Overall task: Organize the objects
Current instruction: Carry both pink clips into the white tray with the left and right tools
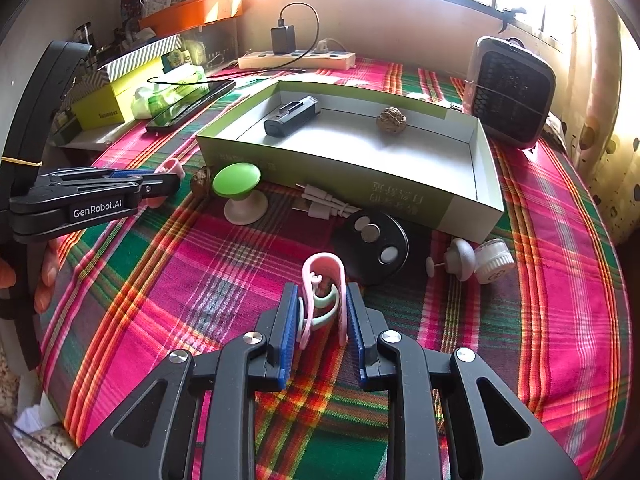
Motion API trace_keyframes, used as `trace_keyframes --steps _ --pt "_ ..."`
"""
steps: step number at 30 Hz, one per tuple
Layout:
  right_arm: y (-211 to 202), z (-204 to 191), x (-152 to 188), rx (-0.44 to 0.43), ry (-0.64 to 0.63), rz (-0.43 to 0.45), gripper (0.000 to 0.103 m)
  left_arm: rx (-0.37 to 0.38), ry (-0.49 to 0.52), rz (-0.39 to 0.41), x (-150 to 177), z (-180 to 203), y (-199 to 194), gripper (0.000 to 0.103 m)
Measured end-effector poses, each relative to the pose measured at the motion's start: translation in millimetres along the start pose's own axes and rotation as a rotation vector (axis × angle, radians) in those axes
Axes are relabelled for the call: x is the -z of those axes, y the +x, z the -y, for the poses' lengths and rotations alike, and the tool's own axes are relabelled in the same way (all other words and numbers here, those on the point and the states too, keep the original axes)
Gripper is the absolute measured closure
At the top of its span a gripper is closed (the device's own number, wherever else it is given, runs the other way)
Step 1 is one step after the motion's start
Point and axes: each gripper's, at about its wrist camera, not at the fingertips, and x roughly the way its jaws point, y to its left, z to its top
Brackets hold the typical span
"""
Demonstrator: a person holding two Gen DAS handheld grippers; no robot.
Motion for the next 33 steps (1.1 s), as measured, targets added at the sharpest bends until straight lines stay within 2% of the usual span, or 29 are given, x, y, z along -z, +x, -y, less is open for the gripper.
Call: trace_keyframes --steps 15,33 --pt "-10 6 -10 -0.007 0.018 0.027 0.079 0.039 0.026 0.036 -7 13 -19 0.082" --pt "-19 25 -45 0.01 0.057 0.086 0.079 0.077 0.067 0.075 -32 34 -23 0.082"
